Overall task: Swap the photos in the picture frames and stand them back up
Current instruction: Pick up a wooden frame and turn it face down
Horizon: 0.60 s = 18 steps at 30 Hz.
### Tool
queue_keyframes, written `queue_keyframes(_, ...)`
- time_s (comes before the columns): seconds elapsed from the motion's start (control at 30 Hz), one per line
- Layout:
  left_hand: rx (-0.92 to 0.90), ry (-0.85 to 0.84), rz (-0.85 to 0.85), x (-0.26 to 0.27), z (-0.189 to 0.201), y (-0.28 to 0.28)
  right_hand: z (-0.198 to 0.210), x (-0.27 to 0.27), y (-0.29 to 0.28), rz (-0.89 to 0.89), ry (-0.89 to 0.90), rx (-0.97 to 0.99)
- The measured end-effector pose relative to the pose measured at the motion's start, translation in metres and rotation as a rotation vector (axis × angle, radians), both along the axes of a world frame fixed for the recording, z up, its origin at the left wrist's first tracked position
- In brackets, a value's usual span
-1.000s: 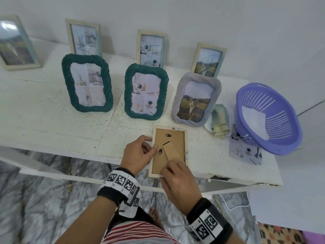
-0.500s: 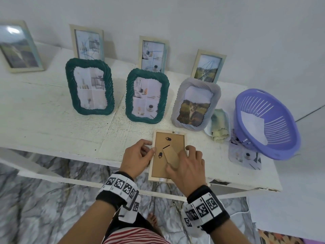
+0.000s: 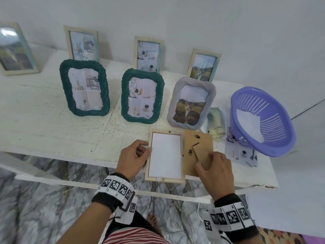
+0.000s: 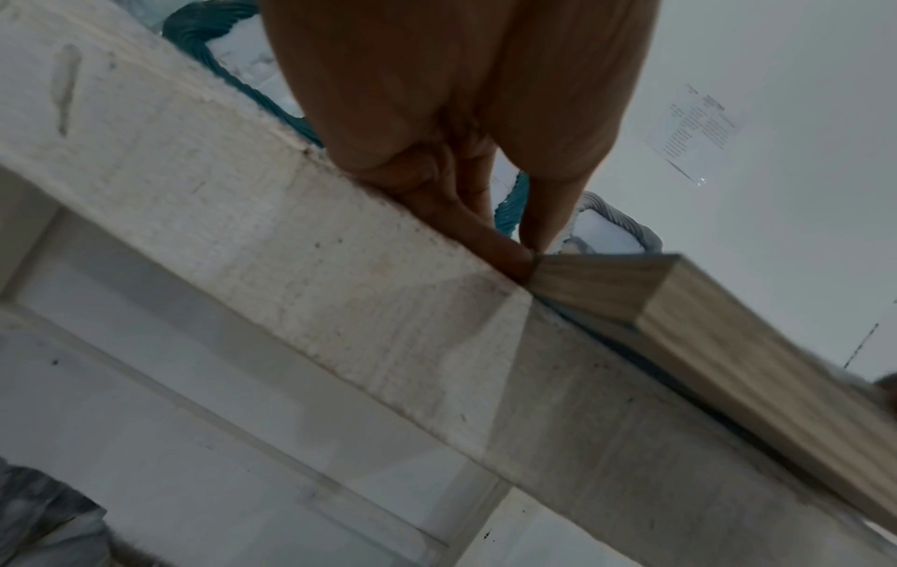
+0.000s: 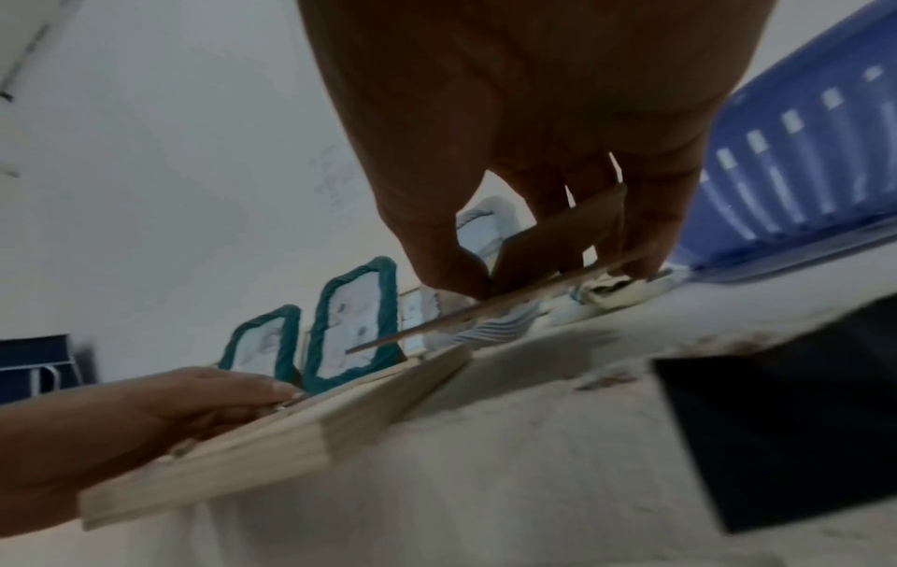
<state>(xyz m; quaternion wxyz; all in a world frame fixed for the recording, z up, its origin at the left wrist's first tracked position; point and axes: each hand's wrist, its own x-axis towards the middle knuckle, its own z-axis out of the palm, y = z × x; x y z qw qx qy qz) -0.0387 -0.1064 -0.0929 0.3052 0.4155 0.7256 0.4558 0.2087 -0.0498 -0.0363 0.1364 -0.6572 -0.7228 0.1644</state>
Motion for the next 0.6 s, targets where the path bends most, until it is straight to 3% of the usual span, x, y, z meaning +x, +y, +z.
queue_keyframes(0.2,-0.002,-0.036,0.012,-0.001,-0.003,0.001,-0.013,0.024,0.006,0.014,-0.109,-0.076)
queue_keyframes(0.37,-0.013,-0.048,0.016,0.0,-0.001,0.001,-0.013,0.016,0.0,0.057,-0.128,0.021)
queue_keyframes(0.6,-0.006,-0.05,0.019,0.001,0.0,0.001,-0.017,0.006,0.004,0.058,-0.253,-0.057)
